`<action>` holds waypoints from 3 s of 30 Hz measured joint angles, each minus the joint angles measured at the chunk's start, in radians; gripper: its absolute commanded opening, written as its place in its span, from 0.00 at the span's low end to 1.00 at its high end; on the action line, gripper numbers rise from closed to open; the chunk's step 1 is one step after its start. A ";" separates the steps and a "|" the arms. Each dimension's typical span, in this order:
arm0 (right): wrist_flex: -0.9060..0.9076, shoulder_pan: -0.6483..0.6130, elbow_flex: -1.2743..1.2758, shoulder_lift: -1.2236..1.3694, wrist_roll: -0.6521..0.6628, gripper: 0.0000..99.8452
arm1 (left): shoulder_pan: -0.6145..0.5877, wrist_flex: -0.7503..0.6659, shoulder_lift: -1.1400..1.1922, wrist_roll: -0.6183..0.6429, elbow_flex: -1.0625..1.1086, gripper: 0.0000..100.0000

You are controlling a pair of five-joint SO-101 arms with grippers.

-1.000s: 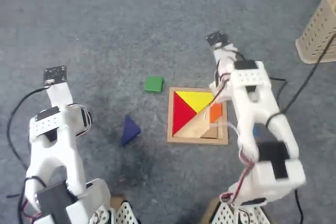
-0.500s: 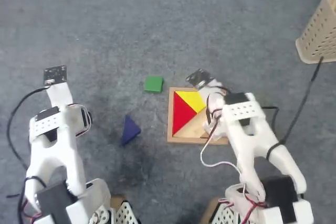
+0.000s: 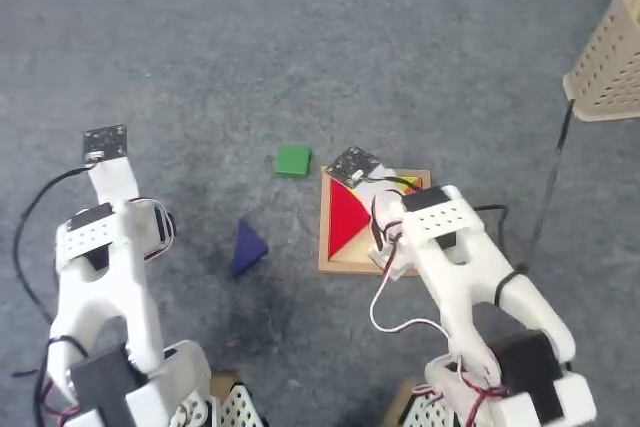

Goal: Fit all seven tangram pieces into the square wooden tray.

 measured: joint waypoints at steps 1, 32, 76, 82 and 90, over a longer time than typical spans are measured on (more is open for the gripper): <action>-0.006 -0.002 -0.011 0.025 0.000 0.01 | 0.000 0.000 0.000 0.000 0.000 0.17; 0.132 -0.012 -0.275 -0.012 -0.186 0.01 | 0.000 0.000 0.000 0.000 0.000 0.17; -0.012 0.115 -0.199 0.110 -0.141 0.01 | 0.000 0.000 0.000 0.000 0.000 0.17; -0.061 0.040 -0.130 0.103 -0.140 0.01 | 0.000 0.000 0.000 0.000 0.000 0.17; -0.086 0.097 -0.229 0.218 -0.140 0.01 | 0.000 0.000 0.000 0.000 0.000 0.17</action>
